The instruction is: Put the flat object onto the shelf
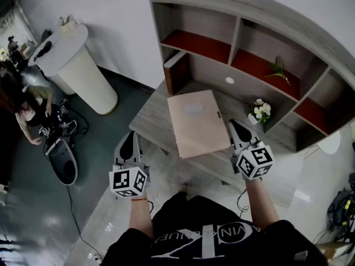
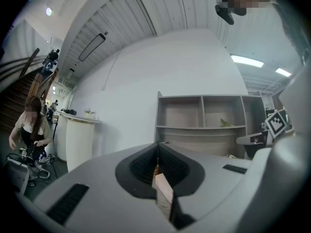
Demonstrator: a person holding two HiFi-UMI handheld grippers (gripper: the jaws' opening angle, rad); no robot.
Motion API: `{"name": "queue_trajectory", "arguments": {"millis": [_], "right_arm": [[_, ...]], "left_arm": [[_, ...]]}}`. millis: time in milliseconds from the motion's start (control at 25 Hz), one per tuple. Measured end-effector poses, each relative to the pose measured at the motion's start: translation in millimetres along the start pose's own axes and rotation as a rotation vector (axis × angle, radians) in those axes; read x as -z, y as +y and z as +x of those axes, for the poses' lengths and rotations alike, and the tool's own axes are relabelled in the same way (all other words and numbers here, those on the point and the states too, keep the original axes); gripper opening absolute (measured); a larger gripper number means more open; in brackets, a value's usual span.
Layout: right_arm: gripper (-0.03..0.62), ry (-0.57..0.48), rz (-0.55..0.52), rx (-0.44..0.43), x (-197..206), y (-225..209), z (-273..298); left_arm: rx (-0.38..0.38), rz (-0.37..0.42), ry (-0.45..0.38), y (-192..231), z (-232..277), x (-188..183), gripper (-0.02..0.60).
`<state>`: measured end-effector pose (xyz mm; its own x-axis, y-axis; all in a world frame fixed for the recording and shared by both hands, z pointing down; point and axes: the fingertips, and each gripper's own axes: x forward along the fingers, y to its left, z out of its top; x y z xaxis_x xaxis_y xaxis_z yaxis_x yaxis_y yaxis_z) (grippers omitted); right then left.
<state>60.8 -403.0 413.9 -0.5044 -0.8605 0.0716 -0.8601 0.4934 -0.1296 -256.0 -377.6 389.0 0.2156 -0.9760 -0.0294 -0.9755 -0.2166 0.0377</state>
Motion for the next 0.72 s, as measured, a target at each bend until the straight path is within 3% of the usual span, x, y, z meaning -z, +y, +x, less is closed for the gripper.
{"name": "queue_trajectory", "arguments": {"millis": [720], "right_arm": [[0.009,0.038,0.014,0.003,14,-9,7]], "left_arm": [[0.009,-0.018,0.03,-1,13,11,0.005]]}}
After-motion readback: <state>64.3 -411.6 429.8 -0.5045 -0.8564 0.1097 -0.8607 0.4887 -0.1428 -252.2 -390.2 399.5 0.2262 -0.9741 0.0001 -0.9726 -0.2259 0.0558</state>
